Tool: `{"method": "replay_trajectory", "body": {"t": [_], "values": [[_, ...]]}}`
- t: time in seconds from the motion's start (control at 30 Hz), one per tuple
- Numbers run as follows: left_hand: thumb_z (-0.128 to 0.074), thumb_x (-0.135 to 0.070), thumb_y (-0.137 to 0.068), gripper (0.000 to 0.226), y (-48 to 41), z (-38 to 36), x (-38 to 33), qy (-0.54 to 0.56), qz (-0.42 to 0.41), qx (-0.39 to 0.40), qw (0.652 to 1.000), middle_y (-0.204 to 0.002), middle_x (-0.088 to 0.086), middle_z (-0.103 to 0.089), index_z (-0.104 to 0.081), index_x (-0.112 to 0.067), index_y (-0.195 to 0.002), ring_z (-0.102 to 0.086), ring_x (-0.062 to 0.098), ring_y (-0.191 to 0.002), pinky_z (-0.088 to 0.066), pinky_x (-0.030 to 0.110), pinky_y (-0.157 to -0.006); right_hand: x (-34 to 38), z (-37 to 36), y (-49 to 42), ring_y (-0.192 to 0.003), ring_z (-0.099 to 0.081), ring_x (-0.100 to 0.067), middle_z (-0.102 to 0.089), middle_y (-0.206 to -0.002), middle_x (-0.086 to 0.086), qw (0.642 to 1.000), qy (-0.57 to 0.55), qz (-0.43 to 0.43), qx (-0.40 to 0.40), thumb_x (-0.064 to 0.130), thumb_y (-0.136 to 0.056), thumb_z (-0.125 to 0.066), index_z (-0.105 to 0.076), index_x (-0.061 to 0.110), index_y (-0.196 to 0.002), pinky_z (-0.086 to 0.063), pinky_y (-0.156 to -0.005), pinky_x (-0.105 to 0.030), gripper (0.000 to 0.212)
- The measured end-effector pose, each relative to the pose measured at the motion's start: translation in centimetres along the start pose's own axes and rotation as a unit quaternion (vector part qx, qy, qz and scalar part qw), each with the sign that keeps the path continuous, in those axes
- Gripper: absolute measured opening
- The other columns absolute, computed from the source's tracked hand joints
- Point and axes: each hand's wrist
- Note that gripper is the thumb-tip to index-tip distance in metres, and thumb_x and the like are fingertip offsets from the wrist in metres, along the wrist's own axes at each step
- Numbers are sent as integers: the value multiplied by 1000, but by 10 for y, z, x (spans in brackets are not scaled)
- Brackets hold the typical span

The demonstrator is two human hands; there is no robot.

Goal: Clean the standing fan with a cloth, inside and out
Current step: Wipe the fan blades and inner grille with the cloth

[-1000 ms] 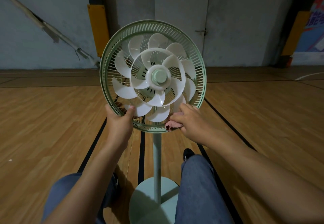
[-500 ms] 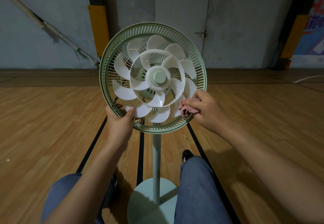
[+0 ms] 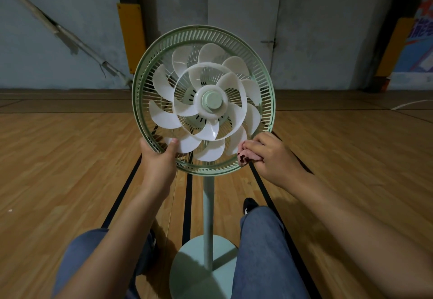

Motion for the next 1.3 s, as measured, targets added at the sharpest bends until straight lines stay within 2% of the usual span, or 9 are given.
{"method": "replay_trajectory", "body": {"t": [0.17,0.4,0.57,0.73,0.8,0.87,0.93,1.07,1.3], "values": [[-71,-25,-104,38,0,-1,0,-3,-8,-1,1000,-123,-8,-65,-47,-53,-113,-67,18,-115,-58,43,-94,12,-10,-5,-91,-57,-28,-62,-95,-11,1000,3,-10,23,-8,-80,-71,-78,2,-117,-53,-74,-40,39],[-72,-23,-103,41,-1,1,-2,-8,-20,-7,1000,-123,-11,-65,-46,-48,-123,-66,12,-114,-56,37,-89,20,-14,-11,-94,-47,-15,-55,-99,-1,999,13,-8,48,0,-83,-69,-76,13,-120,-41,-76,-28,40],[-73,-21,-102,50,-1,2,1,0,-16,3,1000,-127,-12,-66,-44,-42,-136,-66,10,-115,-56,34,-89,5,-3,-9,-92,-49,-14,-49,-98,5,999,-6,-53,6,4,-92,-67,-75,11,-127,-39,-74,-24,37],[-75,-23,-101,44,2,-1,1,-5,-15,1,1000,-121,-11,-68,-47,-55,-114,-70,11,-109,-56,31,-83,6,2,-18,-85,-54,-17,-58,-95,-5,986,-66,-138,-64,0,-95,-67,-72,8,-131,-48,-70,-22,37],[-75,-24,-101,47,5,-2,1,-7,-15,3,1000,-120,-10,-68,-46,-60,-109,-71,13,-109,-57,34,-85,14,2,-25,-78,-56,-15,-60,-89,-5,976,-89,-177,-92,5,-97,-66,-78,10,-119,-46,-64,-21,26],[-74,-25,-102,46,6,-2,1,-11,-15,6,1000,-120,-10,-68,-46,-60,-109,-71,13,-109,-59,37,-87,22,-1,-31,-72,-62,-23,-64,-81,-8,961,-116,-228,-108,9,-98,-64,-80,9,-95,-54,-58,-36,16],[-74,-27,-102,45,7,-3,1,-20,-17,7,1000,-120,-10,-68,-45,-60,-109,-71,13,-107,-59,39,-87,30,-7,-34,-61,-65,-32,-65,-70,-13,940,-171,-269,-121,8,-98,-61,-72,4,-80,-57,-51,-47,21],[-73,-26,-103,49,7,-5,-1,-23,-16,8,1000,-122,-10,-66,-42,-63,-108,-71,16,-111,-60,43,-91,45,-19,-36,-41,-58,-22,-58,-55,-12,895,-266,-330,-140,5,-99,-57,-69,2,-78,-44,-40,-30,25],[-70,-28,-105,38,3,-6,-2,-15,-1,8,1000,-122,-11,-65,-42,-48,-121,-69,16,-112,-59,50,-97,54,-34,-37,-34,-56,-15,-52,-42,3,860,-317,-395,-57,8,-100,-56,-57,6,-71,-40,-34,-23,29]]}}
Point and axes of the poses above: each hand's wrist, its own y-axis away from the middle knuckle, its own z-axis out of the back of the hand, x = y × z
